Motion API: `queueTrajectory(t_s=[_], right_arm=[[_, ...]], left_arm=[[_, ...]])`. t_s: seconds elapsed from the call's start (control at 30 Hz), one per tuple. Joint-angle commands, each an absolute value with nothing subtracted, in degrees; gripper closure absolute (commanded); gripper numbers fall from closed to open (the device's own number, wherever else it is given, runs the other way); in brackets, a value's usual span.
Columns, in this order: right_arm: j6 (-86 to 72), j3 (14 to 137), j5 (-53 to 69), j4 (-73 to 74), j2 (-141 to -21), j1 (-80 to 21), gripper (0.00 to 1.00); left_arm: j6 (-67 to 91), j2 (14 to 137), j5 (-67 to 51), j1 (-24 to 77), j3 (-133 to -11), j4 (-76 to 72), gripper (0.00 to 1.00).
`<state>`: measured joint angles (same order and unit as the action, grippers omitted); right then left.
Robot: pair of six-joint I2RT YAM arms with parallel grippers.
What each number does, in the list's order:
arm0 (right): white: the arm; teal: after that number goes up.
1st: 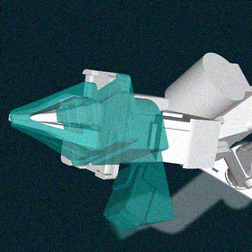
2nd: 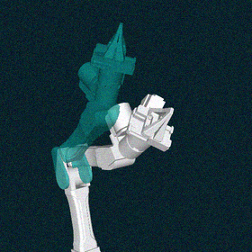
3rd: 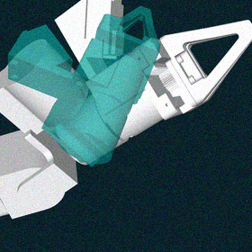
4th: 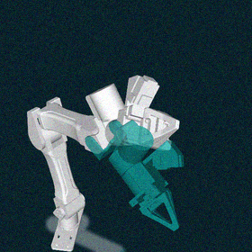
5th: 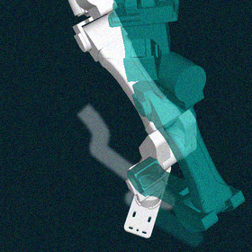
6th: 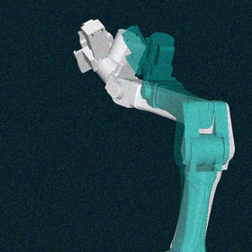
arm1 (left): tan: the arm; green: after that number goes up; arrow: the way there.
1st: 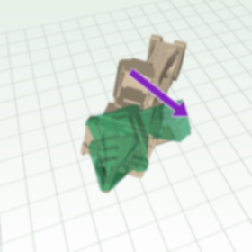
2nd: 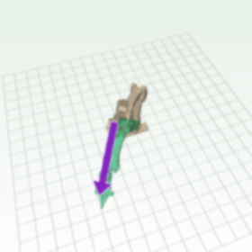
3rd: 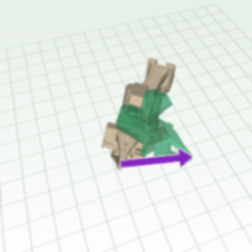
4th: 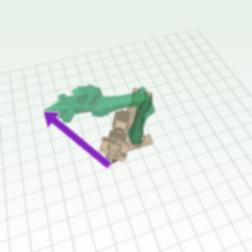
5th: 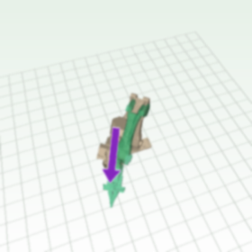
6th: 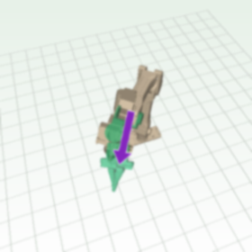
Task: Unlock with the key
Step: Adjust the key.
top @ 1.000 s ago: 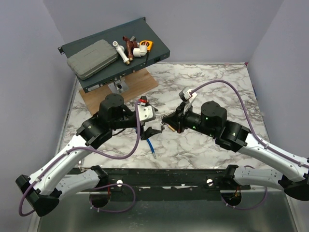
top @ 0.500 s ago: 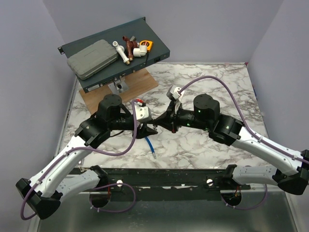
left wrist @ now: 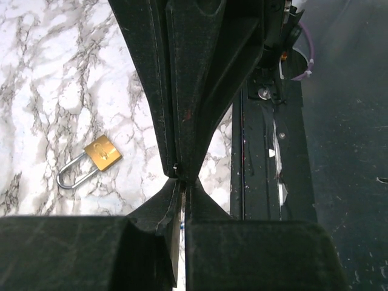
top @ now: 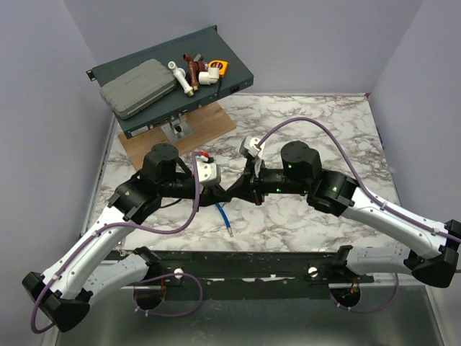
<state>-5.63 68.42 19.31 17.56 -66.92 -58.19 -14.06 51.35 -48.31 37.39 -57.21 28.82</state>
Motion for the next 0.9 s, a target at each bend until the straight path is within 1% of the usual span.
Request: queueTrajectory(t_s=[0.0, 0.07, 0.1, 0.13, 0.2, 0.27, 0.4, 0.57, 0.67, 0.77, 0.87], right_arm=[[-5.4, 70.4, 20.4, 16.9, -68.1, -58.2, 0.88], [-6.4, 69.5, 18.8, 15.5, -67.3, -58.1, 0.63], [-6.6, 68.8, 17.8, 14.7, -66.5, -58.1, 0.55], [-6.9, 68.2, 16.5, 13.9, -65.5, -58.1, 0.43], [-7.2, 66.6, 14.9, 12.3, -63.3, -58.1, 0.31], [-7.8, 65.0, 14.3, 11.0, -61.7, -58.0, 0.25], [-9.5, 61.9, 14.8, 8.2, -59.9, -57.5, 0.25], [-11.0, 58.1, 16.1, 2.7, -57.9, -57.2, 0.28], [-10.9, 57.4, 16.4, 1.0, -58.7, -57.2, 0.3], [-11.8, 56.8, 16.8, -1.3, -59.8, -57.1, 0.3], [-13.4, 55.9, 17.6, -4.9, -60.5, -57.1, 0.3]], left_arm=[[-13.3, 50.3, -52.4, 37.1, -56.1, 28.0, 1.0], [-11.0, 50.1, -52.5, 36.3, -55.7, 26.6, 1.0], [-9.3, 50.0, -52.7, 35.8, -55.2, 25.4, 1.0], [-6.8, 49.6, -52.9, 35.1, -54.7, 23.8, 1.0], [-1.7, 49.0, -53.8, 33.7, -53.7, 20.3, 1.0], [3.6, 48.4, -54.6, 32.5, -52.8, 16.1, 1.0], [11.8, 47.8, -56.4, 30.6, -52.0, 9.8, 1.0], [13.8, 47.2, -57.2, 29.6, -51.9, 7.6, 1.0], [15.6, 47.0, -57.5, 28.7, -51.8, 5.0, 1.0], [19.6, 47.0, -57.4, 26.9, -52.2, 0.9, 1.0], [20.9, 47.3, -57.6, 26.5, -53.1, 0.3, 1.0]])
